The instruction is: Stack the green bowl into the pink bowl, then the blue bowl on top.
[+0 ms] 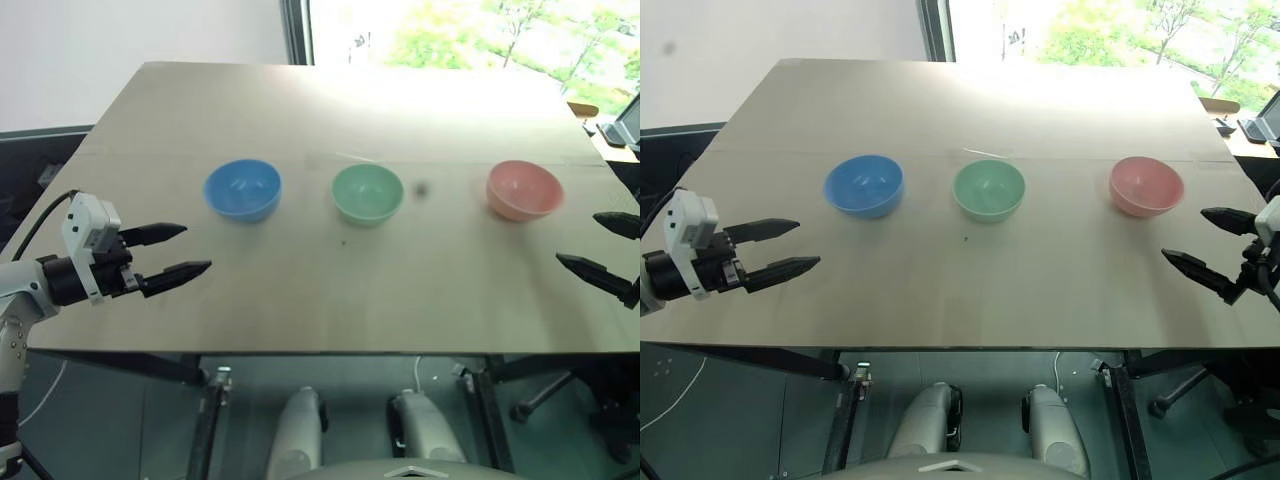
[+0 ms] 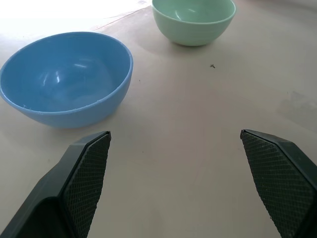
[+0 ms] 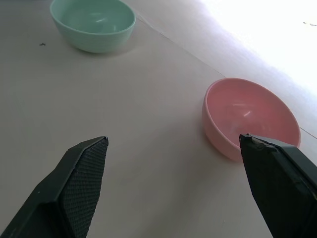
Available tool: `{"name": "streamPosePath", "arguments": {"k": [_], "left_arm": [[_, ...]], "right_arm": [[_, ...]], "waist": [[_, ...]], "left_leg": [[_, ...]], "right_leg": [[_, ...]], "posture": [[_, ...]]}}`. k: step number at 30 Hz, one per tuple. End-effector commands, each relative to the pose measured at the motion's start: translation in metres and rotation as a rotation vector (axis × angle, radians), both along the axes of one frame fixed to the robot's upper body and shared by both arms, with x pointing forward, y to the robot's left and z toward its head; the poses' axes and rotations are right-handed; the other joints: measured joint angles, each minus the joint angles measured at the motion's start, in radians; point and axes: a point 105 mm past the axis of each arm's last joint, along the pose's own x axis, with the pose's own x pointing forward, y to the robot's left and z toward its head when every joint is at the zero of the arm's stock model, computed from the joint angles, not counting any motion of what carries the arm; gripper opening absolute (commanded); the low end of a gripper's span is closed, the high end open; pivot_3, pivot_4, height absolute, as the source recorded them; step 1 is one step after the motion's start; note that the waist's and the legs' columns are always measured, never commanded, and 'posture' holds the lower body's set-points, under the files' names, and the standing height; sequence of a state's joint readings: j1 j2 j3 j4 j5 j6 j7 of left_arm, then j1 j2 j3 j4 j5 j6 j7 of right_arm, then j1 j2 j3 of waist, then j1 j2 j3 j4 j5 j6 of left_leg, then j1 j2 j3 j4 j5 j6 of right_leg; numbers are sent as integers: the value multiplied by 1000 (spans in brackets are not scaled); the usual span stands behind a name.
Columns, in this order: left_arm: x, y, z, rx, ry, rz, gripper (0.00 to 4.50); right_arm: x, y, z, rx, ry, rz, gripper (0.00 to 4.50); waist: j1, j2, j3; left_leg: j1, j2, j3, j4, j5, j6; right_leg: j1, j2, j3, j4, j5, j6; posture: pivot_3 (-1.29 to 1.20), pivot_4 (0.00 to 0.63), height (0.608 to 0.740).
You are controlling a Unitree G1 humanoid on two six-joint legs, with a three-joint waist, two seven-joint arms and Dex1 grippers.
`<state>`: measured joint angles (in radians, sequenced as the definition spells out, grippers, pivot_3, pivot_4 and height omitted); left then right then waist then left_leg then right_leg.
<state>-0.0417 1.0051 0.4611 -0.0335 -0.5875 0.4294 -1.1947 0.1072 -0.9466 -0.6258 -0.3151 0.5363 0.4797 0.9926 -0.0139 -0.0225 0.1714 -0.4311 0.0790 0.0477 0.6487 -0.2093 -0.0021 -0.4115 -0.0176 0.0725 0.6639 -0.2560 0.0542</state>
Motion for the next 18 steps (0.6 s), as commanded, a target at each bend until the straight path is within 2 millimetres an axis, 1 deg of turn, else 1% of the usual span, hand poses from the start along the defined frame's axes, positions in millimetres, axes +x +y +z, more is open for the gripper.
{"name": "streamPosePath", "arguments": {"k": [1,6,10,14,16,18], "left_arm": [[1,-4,16,5,-65,-14,4435],[9,-31,25,-42,-129,-104,4435],[14,-46,29,-50,-163,-153,4435],[16,-77,33,-70,-192,-268,4435],[14,-94,35,-91,-212,-341,4435],[13,-107,38,-113,-228,-385,4435]], "right_arm": [[4,5,10,-13,-39,11,4500],[16,16,8,-40,-81,7,4500],[30,17,3,-35,-56,-17,4500],[60,23,-5,-40,-26,-45,4500],[81,23,-13,-113,-23,-94,4500],[95,27,-20,-150,-6,-74,4500]], "waist": [[0,0,0],[1,0,0],[1,0,0],[-3,0,0],[-3,0,0],[-2,0,0]], "left_leg": [[0,0,0,0,0,0],[0,0,0,1,0,0],[0,0,0,1,0,0],[0,0,0,1,0,0],[0,0,0,2,0,0],[-1,0,0,2,0,0]], "right_leg": [[0,0,0,0,0,0],[0,0,0,1,0,0],[0,0,0,1,2,3],[0,1,0,1,2,3],[0,1,1,1,2,3],[0,1,1,1,2,3]], "posture": [[0,150,740],[0,150,740],[0,150,740],[0,150,740],[0,150,740],[0,150,740]]}}
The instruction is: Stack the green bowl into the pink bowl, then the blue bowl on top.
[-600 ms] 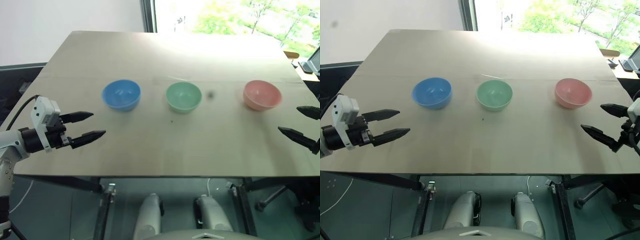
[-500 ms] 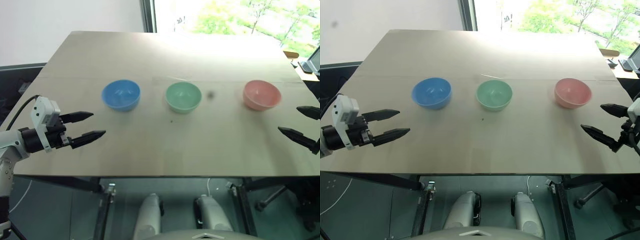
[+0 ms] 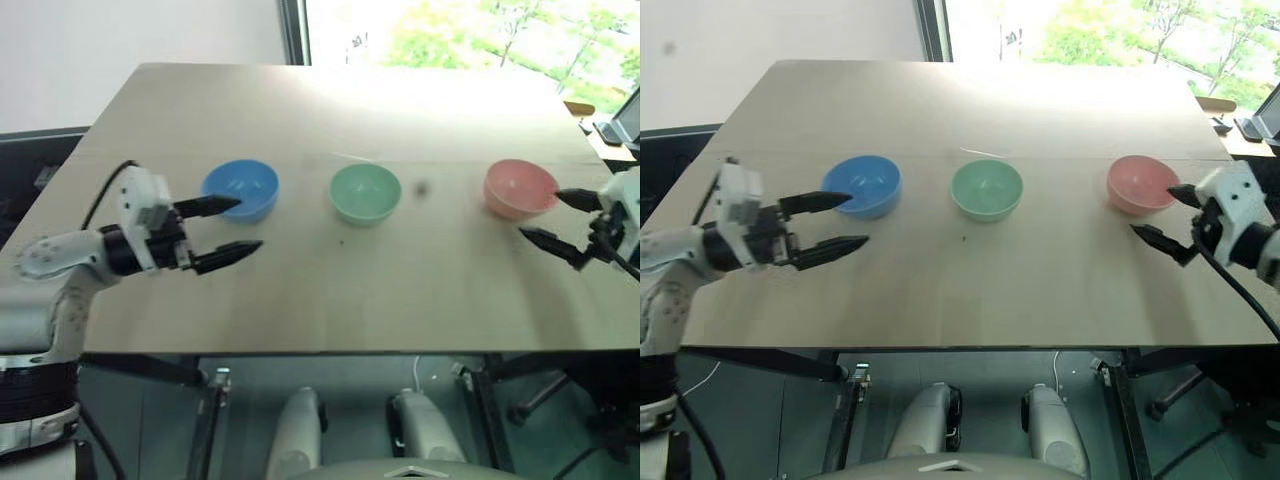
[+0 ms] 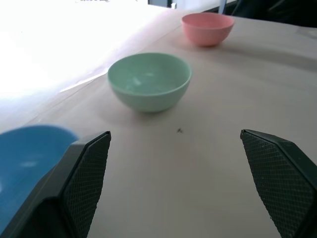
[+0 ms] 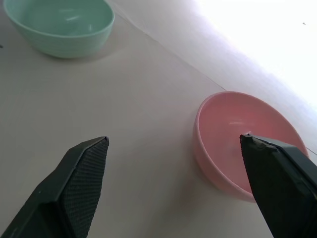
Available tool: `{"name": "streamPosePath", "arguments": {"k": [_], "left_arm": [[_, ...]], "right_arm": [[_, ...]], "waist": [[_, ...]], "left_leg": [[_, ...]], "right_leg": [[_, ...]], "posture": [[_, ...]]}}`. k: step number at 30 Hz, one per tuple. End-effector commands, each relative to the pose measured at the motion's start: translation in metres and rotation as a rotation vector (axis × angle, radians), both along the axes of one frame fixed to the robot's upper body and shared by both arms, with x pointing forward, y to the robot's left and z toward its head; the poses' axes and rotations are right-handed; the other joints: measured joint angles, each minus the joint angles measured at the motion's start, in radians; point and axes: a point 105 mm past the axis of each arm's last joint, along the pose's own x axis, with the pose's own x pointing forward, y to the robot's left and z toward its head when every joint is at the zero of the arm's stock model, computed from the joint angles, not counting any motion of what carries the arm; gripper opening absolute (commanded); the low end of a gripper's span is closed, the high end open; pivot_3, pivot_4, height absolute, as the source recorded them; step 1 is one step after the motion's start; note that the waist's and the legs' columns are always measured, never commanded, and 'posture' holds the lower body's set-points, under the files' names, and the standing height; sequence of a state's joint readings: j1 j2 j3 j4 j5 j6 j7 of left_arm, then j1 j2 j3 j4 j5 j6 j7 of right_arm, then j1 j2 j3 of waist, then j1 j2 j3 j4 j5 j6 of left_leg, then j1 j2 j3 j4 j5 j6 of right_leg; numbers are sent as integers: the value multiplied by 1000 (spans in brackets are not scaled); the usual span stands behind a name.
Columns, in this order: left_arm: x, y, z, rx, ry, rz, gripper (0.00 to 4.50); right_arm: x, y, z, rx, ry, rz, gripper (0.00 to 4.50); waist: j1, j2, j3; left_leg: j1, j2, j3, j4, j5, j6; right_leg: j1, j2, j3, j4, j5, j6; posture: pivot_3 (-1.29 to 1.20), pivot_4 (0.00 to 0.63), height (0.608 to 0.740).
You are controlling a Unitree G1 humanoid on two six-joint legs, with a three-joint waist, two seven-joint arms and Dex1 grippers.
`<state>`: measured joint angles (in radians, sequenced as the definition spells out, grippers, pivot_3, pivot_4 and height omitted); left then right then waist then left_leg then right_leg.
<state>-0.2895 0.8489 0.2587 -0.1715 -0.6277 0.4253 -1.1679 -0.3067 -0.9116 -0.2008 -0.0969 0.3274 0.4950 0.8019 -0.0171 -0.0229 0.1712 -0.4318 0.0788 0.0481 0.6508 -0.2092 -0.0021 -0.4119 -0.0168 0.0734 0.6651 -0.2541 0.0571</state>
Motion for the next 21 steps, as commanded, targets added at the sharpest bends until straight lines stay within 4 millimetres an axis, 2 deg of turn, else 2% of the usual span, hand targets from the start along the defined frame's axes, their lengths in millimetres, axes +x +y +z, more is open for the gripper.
{"name": "streamPosePath", "arguments": {"k": [1,7,9,10,11,15,19,20,21], "left_arm": [[-6,-23,15,-22,-73,-95,4435],[-15,-36,17,-24,-86,-132,4435],[-20,-35,15,-24,-84,-114,4500],[-22,-34,15,-25,-83,-105,4500],[-24,-34,14,-27,-82,-99,4500],[-28,-35,14,-34,-87,-75,4500],[-29,-35,15,-42,-87,-63,4500],[-29,-35,15,-42,-87,-61,4500],[-29,-34,15,-42,-88,-54,4500]], "right_arm": [[21,4,-9,-85,15,18,4500],[52,1,-20,-109,73,-14,4500],[62,1,-25,-102,89,-37,4080],[66,1,-26,-102,92,-38,3763],[68,1,-26,-101,94,-36,3207],[74,2,-29,-111,98,-21,1968],[79,3,-32,-135,98,-8,354],[80,3,-33,-140,97,-4,60],[80,3,-32,-158,88,1,60]], "waist": [[1,0,0],[2,0,0],[0,0,0],[-2,0,0],[-2,1,1],[2,1,1],[2,1,1],[2,1,1],[2,1,1]], "left_leg": [[0,0,0,0,0,0],[-2,0,0,-1,0,0],[-2,0,0,-1,0,0],[-1,0,0,-1,0,0],[-1,0,0,-1,0,0],[-1,0,0,-2,0,0],[-1,0,0,-1,0,0],[-1,0,0,-1,0,0],[-1,0,0,-1,0,0]], "right_leg": [[0,0,0,0,0,0],[-1,0,0,-1,0,0],[-1,0,0,-1,0,0],[-1,0,1,-1,0,0],[-1,0,1,-1,0,0],[-1,0,0,-1,0,0],[-1,0,0,-1,0,0],[-1,0,0,-1,0,0],[-1,0,0,0,0,0]], "posture": [[0,150,740],[0,150,740],[0,150,740],[0,150,740],[0,150,740],[0,150,740],[0,150,740],[0,150,740],[0,150,740]]}}
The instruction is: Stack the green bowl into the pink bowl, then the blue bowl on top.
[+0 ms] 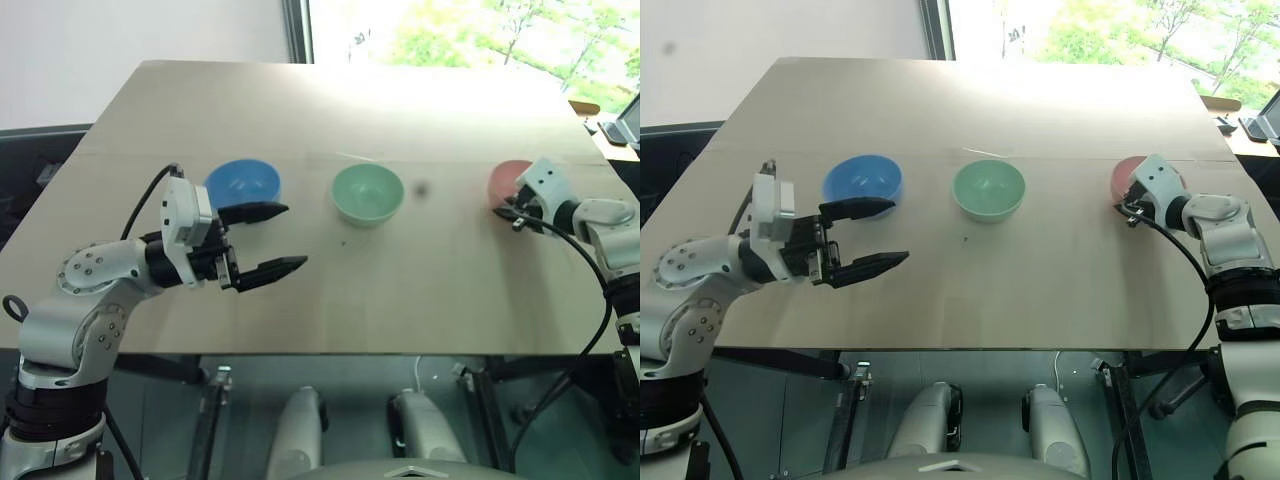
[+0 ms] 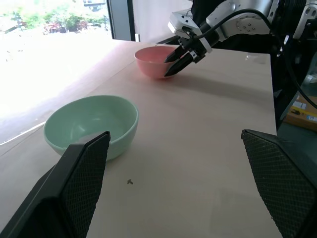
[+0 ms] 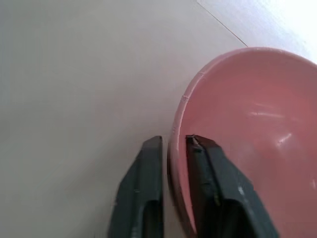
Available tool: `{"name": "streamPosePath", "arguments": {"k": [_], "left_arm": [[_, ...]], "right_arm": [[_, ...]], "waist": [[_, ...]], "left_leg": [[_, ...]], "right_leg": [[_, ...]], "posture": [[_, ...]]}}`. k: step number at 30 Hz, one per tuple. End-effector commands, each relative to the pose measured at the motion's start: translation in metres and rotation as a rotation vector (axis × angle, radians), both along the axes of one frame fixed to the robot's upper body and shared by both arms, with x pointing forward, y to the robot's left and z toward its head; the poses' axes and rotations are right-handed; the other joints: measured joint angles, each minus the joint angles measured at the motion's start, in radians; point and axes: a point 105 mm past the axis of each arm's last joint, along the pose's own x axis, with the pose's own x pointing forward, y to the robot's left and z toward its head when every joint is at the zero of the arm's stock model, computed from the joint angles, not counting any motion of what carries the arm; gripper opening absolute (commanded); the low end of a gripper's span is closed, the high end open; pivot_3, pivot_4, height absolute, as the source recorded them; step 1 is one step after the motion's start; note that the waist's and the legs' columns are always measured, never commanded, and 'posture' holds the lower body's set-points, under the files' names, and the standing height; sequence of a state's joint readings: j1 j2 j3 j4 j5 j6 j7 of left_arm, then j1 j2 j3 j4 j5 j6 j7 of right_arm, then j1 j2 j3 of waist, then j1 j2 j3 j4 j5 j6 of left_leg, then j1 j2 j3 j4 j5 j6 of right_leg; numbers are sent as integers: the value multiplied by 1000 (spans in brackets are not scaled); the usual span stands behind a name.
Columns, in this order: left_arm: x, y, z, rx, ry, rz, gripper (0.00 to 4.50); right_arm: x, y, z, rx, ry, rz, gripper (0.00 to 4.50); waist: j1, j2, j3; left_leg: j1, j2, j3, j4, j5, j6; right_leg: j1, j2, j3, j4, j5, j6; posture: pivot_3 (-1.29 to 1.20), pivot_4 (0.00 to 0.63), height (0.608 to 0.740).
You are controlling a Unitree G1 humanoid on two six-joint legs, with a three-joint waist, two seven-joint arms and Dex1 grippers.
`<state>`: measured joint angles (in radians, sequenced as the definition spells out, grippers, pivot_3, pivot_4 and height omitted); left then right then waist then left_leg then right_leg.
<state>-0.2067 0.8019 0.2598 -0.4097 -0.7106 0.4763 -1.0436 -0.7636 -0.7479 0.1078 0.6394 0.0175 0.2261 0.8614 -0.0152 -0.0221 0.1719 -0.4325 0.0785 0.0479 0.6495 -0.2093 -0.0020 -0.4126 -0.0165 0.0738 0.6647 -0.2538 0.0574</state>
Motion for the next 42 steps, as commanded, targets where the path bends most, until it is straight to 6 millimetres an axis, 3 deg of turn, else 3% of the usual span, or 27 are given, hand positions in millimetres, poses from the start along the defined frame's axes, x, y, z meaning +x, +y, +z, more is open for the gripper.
{"name": "streamPosePath", "arguments": {"k": [1,4,6,8,13,17,21,25,31,35,39,42], "left_arm": [[-5,1,10,2,-43,11,4500],[-6,3,9,-4,-40,26,4500],[-7,4,7,-6,-34,40,4500],[-8,6,5,-9,-29,49,4500],[-5,6,3,-17,-26,61,4500],[-3,5,4,-20,-23,54,4500],[0,5,5,-20,-27,51,4500],[-1,2,6,-24,-31,47,4500],[-7,0,4,-27,-30,54,4500],[-9,-1,3,-29,-29,58,4500],[-9,0,3,-37,-34,76,4500],[-7,-1,2,-43,-33,81,4500]], "right_arm": [[3,2,16,-48,-66,41,60],[-1,9,27,-65,-93,92,60],[-17,32,44,-23,-101,203,60],[-42,58,49,3,-53,322,60],[-110,118,25,43,120,587,60],[-140,152,11,62,207,728,60],[-130,178,2,69,211,749,60],[-92,198,-2,79,128,681,60],[-44,206,-2,64,29,572,60],[-40,207,-2,45,23,591,60],[-65,175,-8,-40,131,658,60],[-69,158,-10,-49,156,614,60]], "waist": [[-1,0,0],[-1,0,0],[-1,1,1],[0,1,1],[5,1,0],[1,0,0],[-1,0,0],[-6,-2,-1],[2,-2,-1],[5,-2,-1],[11,-2,-1],[13,-3,-2]], "left_leg": [[0,0,0,0,0,0],[0,0,0,0,0,0],[0,0,0,0,0,0],[0,0,0,-1,0,0],[0,1,-1,-1,0,0],[0,0,-1,1,0,0],[1,1,-1,3,0,0],[2,1,-1,3,0,0],[1,1,-1,3,0,0],[1,1,-1,3,0,0],[0,1,-1,2,0,0],[0,0,-1,2,0,0]], "right_leg": [[0,0,0,0,0,0],[0,0,0,0,0,0],[0,0,0,0,0,0],[0,0,0,0,0,0],[0,0,-1,0,0,0],[1,0,-1,0,0,0],[1,0,-1,2,-1,-1],[1,1,-1,3,-1,-1],[0,0,-1,4,0,0],[0,0,-1,4,0,-1],[0,0,-1,4,0,-1],[0,-1,-2,3,0,-1]], "posture": [[0,150,740],[0,150,740],[0,150,740],[0,150,740],[0,150,740],[0,150,740],[0,150,740],[0,150,740],[0,150,740],[0,150,740],[0,150,740],[0,150,740]]}}
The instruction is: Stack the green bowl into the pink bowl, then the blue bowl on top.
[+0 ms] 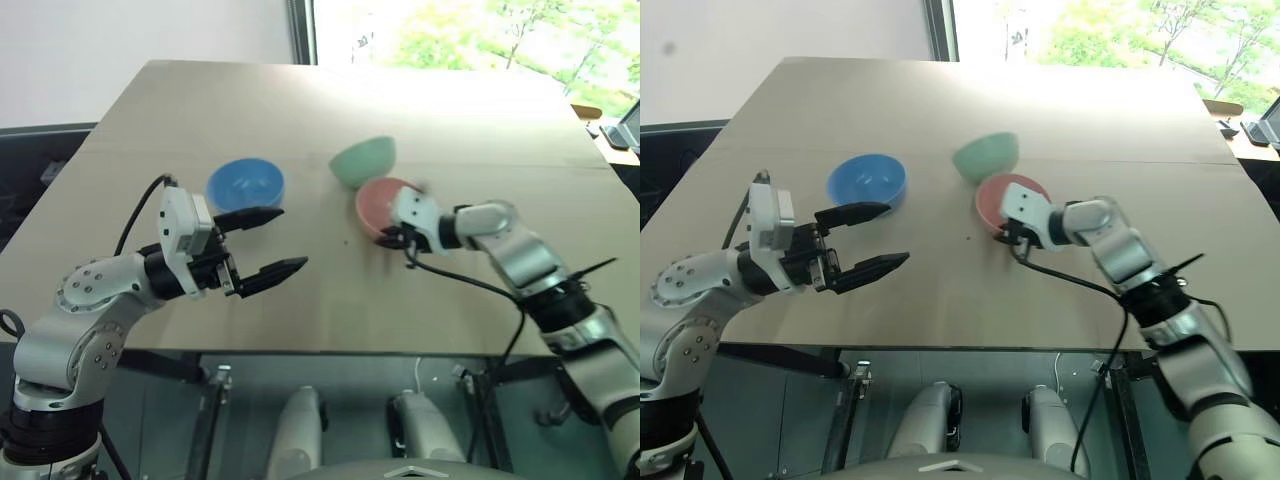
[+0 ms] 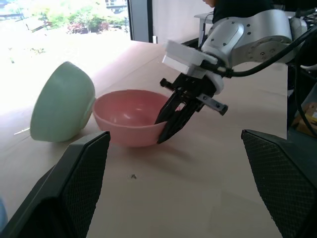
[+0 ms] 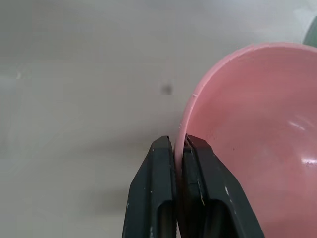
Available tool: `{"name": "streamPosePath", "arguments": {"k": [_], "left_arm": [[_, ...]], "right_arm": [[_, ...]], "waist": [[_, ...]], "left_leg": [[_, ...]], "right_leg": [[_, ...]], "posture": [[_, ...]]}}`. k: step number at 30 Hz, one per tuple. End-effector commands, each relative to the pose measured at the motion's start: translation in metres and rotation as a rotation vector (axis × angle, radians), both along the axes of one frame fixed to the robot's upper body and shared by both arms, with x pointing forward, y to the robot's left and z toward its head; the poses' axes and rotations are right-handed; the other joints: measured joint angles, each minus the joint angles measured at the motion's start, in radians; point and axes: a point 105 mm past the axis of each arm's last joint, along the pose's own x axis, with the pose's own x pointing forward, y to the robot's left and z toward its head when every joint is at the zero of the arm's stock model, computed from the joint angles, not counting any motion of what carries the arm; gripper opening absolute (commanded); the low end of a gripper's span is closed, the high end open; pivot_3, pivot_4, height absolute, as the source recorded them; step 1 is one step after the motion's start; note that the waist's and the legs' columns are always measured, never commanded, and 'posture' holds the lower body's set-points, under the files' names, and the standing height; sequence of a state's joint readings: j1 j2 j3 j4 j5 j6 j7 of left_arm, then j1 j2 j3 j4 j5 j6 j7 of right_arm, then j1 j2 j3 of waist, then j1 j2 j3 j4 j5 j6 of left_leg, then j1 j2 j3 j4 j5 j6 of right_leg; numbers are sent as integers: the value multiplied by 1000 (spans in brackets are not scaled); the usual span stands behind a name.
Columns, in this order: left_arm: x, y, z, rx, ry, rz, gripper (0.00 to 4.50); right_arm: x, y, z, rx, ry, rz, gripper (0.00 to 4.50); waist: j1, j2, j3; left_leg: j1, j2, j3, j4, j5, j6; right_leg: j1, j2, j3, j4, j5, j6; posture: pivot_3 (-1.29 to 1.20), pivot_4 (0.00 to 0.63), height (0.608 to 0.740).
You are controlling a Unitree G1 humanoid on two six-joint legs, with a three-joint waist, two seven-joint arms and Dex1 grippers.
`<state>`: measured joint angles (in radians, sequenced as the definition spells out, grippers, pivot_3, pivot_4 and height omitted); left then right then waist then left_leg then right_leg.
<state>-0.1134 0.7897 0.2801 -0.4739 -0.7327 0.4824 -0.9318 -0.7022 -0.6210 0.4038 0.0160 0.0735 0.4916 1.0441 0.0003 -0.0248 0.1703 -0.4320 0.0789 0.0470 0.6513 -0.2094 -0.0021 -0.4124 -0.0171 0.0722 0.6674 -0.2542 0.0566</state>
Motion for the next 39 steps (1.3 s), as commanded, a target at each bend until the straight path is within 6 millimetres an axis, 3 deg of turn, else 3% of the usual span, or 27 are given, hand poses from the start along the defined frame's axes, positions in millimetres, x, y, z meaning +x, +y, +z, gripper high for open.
{"name": "streamPosePath", "arguments": {"k": [1,7,30,39], "left_arm": [[-2,-4,10,-11,-58,-11,4500],[2,-6,10,-14,-62,-22,4500],[7,-5,6,8,-74,14,4500],[6,-5,5,12,-70,8,4500]], "right_arm": [[-4,-14,-3,-5,38,-44,60],[2,-36,-10,-44,56,-129,60],[7,-81,-12,-74,52,-309,60],[3,-61,-4,-33,55,-251,60]], "waist": [[-5,0,0],[-11,-1,-1],[-10,-3,-2],[-12,-3,-2]], "left_leg": [[0,0,0,0,0,0],[1,0,0,1,0,0],[1,0,0,1,0,0],[1,0,0,1,0,0]], "right_leg": [[0,0,0,0,0,0],[1,1,0,1,0,0],[1,0,0,0,0,-1],[1,0,0,0,0,0]], "posture": [[0,150,740],[0,150,740],[0,150,740],[0,150,740]]}}
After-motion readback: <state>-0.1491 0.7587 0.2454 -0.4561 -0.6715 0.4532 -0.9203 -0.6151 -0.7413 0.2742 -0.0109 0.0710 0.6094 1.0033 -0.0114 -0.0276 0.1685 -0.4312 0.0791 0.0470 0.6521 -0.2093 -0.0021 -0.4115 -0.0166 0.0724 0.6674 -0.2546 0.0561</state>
